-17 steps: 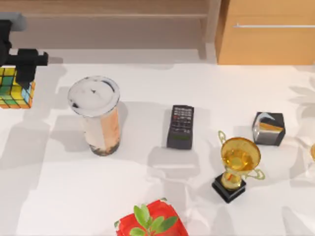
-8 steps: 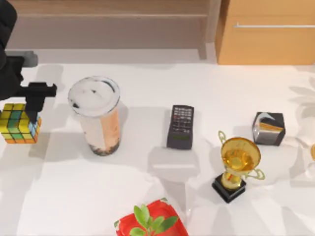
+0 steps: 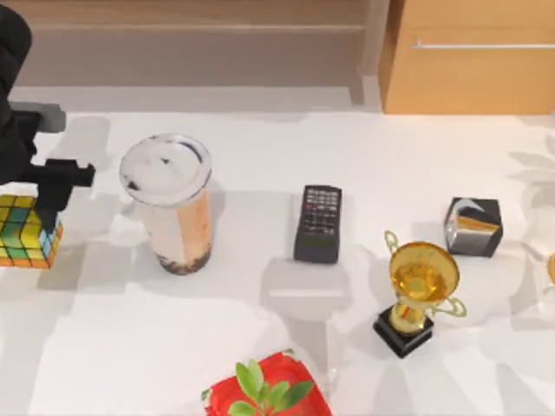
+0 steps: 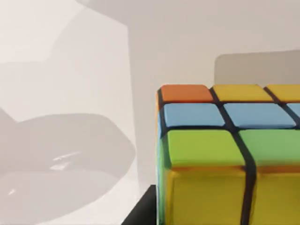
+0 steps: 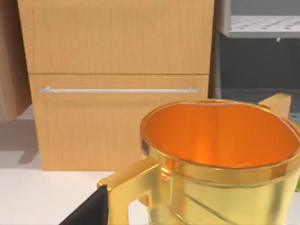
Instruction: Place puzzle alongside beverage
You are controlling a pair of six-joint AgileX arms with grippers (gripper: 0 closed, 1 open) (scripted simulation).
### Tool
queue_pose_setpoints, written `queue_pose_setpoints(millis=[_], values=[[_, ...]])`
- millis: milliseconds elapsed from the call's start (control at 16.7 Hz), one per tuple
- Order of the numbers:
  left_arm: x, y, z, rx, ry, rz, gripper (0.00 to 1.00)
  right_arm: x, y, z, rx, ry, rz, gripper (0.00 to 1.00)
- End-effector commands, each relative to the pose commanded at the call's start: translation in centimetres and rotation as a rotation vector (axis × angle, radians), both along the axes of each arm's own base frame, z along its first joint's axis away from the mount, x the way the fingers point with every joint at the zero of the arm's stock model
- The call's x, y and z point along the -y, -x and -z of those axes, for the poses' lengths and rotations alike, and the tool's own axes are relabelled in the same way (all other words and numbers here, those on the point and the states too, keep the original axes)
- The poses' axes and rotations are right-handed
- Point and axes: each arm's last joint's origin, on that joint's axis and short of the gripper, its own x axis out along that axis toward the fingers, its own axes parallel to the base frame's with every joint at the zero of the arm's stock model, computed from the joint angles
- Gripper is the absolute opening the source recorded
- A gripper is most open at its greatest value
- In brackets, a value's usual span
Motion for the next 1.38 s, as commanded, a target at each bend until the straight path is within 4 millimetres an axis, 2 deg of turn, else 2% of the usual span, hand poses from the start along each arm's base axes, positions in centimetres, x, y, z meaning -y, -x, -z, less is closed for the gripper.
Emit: queue_pose_setpoints(millis=[420,900,1080,1320,1380], values=[[-0.4,0.8,0.4,-0.072,-0.032,0.004,0.0,0.0,0.0,0.0,0.0,0.0,0.0,1.0],[0.1,-0.4,0.6,0.07,0.032,-0.039,0.0,0.0,0.0,0.0,0.0,0.0,0.0,1.0],[0.3,-0.6,1.6,0.07,0.048,-0.048,0.0,0.0,0.0,0.0,0.0,0.0,0.0,1.0],[0.3,-0.6,1.6,0.07,0.048,-0.048,0.0,0.0,0.0,0.0,0.0,0.0,0.0,1.0],[0.3,-0.6,1.6,0.07,0.048,-0.048,0.08,0.0,0.0,0.0,0.0,0.0,0.0,1.0]])
